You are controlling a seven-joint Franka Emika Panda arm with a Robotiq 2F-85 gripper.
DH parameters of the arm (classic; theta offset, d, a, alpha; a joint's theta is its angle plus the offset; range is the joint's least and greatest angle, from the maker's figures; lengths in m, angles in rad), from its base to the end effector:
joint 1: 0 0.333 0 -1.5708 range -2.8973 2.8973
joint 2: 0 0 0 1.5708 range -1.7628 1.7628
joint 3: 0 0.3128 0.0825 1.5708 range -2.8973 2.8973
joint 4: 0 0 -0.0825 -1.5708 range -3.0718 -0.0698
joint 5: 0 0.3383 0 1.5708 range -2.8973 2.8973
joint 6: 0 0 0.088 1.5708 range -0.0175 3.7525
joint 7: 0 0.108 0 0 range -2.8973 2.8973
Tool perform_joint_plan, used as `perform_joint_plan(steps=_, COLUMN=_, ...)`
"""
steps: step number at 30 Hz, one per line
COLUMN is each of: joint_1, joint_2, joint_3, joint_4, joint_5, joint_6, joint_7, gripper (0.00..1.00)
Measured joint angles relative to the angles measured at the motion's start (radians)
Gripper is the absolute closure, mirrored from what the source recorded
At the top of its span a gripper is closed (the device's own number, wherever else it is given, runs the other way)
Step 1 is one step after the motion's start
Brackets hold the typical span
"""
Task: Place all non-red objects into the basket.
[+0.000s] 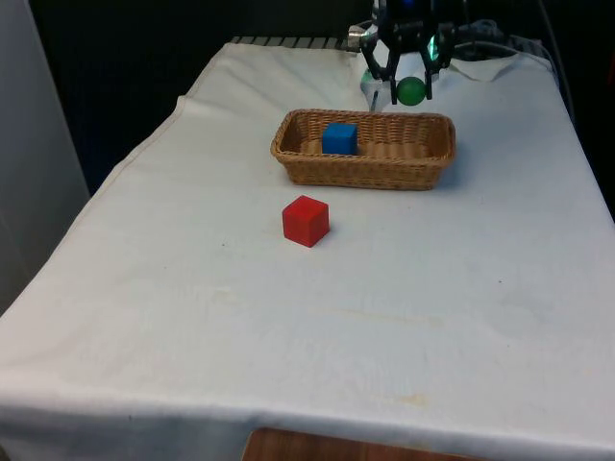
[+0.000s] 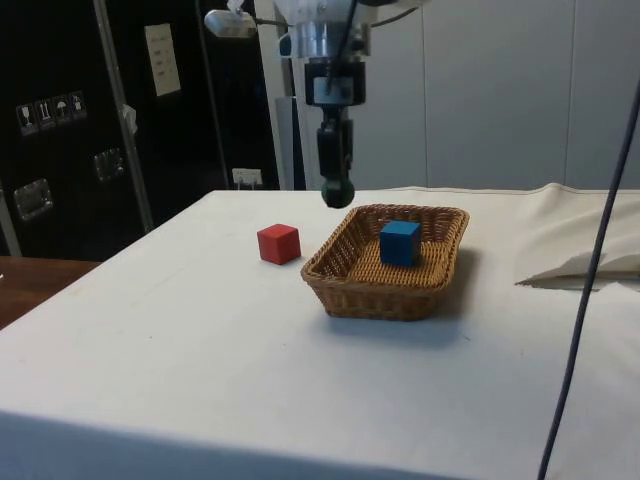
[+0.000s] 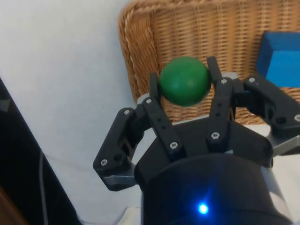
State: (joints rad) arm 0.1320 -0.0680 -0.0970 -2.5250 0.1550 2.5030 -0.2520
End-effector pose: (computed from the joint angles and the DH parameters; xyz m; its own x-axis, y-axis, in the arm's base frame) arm 0.4315 0.0142 0.3367 0.9850 0.1607 0.0635 0.1661 -0.9819 -0.0911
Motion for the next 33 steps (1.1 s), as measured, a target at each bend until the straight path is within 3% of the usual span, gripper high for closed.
perform_joint_plan(steps=5, joint_1=0.001, joint_2=-0.026, joint_3=0.005, joint_4=-0.041, joint_5=0.000, joint_6=0.022, joint_7=0.001, gripper=1.00)
perform_joint_plan(steps=21, joint_1=0.002, joint_2=-0.018, joint_3=0.008, joint_4=-0.118, joint_5=0.000, joint_6=0.116, joint_7=-0.003, gripper=1.00)
perform_joint_plan(steps=33, joint_1=0.005, joint_2=0.033, joint_3=0.017, joint_4=-0.160, joint_5=0.000, joint_6=0.218, joint_7=-0.003, gripper=1.00)
